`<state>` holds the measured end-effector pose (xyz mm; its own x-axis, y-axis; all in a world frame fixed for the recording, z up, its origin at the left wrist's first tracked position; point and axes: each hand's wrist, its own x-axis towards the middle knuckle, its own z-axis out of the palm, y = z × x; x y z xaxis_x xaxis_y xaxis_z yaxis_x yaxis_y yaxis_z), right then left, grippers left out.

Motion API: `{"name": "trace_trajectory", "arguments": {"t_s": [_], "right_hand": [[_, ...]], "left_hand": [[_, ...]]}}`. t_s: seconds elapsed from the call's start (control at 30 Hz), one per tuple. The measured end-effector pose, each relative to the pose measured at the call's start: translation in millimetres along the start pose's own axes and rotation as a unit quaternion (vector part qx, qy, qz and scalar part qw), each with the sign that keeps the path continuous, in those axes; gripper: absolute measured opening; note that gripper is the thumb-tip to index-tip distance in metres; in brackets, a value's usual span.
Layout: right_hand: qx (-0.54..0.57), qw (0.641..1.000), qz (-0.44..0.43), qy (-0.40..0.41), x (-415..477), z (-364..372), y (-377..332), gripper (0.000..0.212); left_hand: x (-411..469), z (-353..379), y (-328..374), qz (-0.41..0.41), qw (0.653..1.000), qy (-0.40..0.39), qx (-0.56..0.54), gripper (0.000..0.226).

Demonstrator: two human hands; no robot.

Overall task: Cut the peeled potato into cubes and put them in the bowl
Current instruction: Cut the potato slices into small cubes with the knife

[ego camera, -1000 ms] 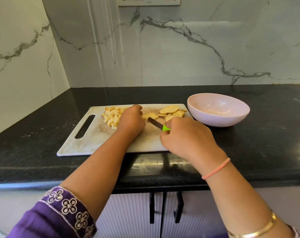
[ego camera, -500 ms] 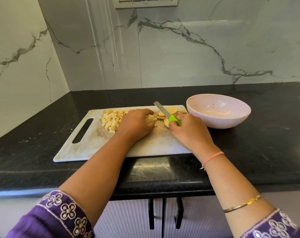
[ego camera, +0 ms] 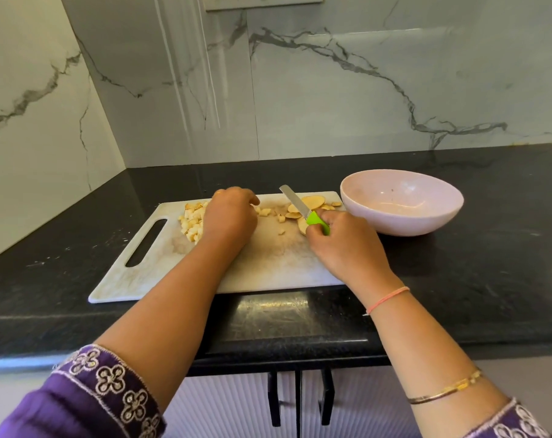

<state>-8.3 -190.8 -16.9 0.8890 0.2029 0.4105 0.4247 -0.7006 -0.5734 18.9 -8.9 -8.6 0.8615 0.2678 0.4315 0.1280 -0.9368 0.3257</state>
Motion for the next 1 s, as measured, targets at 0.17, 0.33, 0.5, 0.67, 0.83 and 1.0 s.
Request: {"name": "trace_trajectory", "arguments": {"t_s": [0.17, 0.33, 0.5, 0.67, 0.83, 1.0], "right_hand": [[-0.002, 1.000, 0.004, 0.010, -2.1, 2.3, 1.2, 0.028], [-0.001, 1.000, 0.004, 0.016, -1.2, 1.3, 2.4, 0.028], [0.012, 1.000, 0.009, 0.018, -3.8, 1.7, 0.1, 0.028], [-0.001, 1.000, 0.013, 0.015, -3.7, -1.1, 1.9, 0.026], [0.001, 1.000, 0.009, 0.021, -1.4, 0.0, 3.0, 0.023], [0.011, 1.000, 0.005, 0.022, -2.2, 1.6, 2.6, 0.027]], "left_hand": [[-13.9, 6.5, 21.3, 0.068, 0.996, -0.059, 0.018, 0.030], [-15.6, 16.5, 25.0, 0.109, 0.987, -0.057, 0.103, 0.036], [-5.5, 10.8, 17.9, 0.044, 0.986, -0.030, 0.158, 0.028], [-4.4, 6.3, 5.7, 0.026, 0.991, 0.051, 0.125, 0.023], [-4.6, 7.6, 20.2, 0.157, 0.987, -0.014, 0.037, 0.028], [-0.9, 15.2, 23.0, 0.106, 0.986, -0.043, 0.119, 0.025]]}}
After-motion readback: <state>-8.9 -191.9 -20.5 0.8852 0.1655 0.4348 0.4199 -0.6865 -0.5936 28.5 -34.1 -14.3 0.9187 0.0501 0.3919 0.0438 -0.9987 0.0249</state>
